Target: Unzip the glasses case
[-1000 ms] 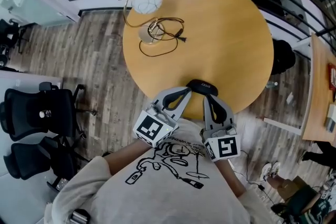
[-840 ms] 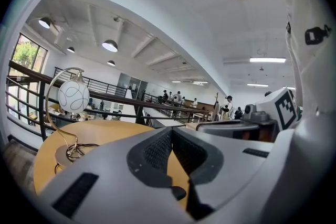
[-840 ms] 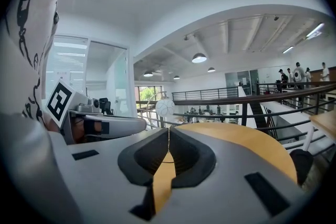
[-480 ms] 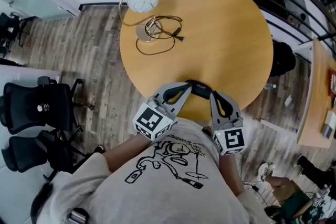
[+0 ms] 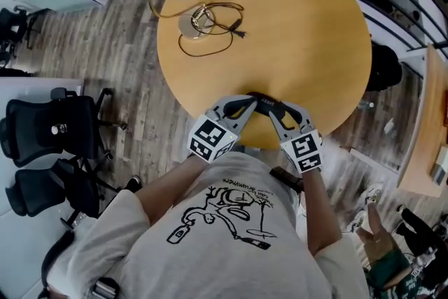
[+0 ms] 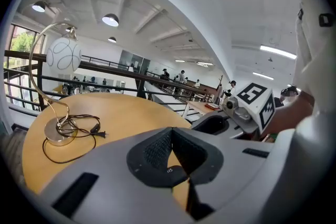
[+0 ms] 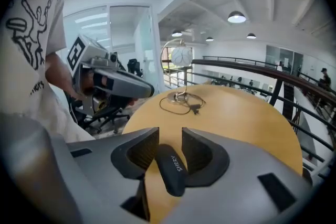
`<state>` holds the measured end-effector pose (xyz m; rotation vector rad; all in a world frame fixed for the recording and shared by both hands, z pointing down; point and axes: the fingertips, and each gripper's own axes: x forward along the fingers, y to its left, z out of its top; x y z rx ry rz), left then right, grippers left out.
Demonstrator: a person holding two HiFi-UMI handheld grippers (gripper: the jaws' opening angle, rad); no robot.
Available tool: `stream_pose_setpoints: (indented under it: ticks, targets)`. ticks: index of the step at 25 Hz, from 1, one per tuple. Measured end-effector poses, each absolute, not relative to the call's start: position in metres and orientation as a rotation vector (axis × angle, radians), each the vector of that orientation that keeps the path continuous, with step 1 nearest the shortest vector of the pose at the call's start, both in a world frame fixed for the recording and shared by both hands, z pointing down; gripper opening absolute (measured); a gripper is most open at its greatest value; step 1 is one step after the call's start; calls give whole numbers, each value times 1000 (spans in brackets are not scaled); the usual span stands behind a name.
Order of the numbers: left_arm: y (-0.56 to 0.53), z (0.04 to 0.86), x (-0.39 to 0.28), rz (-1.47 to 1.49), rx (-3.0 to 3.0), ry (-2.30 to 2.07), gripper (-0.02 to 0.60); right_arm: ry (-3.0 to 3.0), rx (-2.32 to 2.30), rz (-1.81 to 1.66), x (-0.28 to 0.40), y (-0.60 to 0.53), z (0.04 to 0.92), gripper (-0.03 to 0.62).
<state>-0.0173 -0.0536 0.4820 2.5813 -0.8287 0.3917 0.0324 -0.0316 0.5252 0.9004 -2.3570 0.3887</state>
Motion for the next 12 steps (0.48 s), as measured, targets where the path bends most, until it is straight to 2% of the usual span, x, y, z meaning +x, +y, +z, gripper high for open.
stream_pose_setpoints:
  ticks: [5, 12]
  targets:
    - [-53, 519, -17, 457, 2530, -833, 8, -2194, 724, 365, 35, -25, 610, 221]
    - [-46, 547, -22, 484, 2454, -848, 8, -1994, 498, 190, 36, -11, 692, 305]
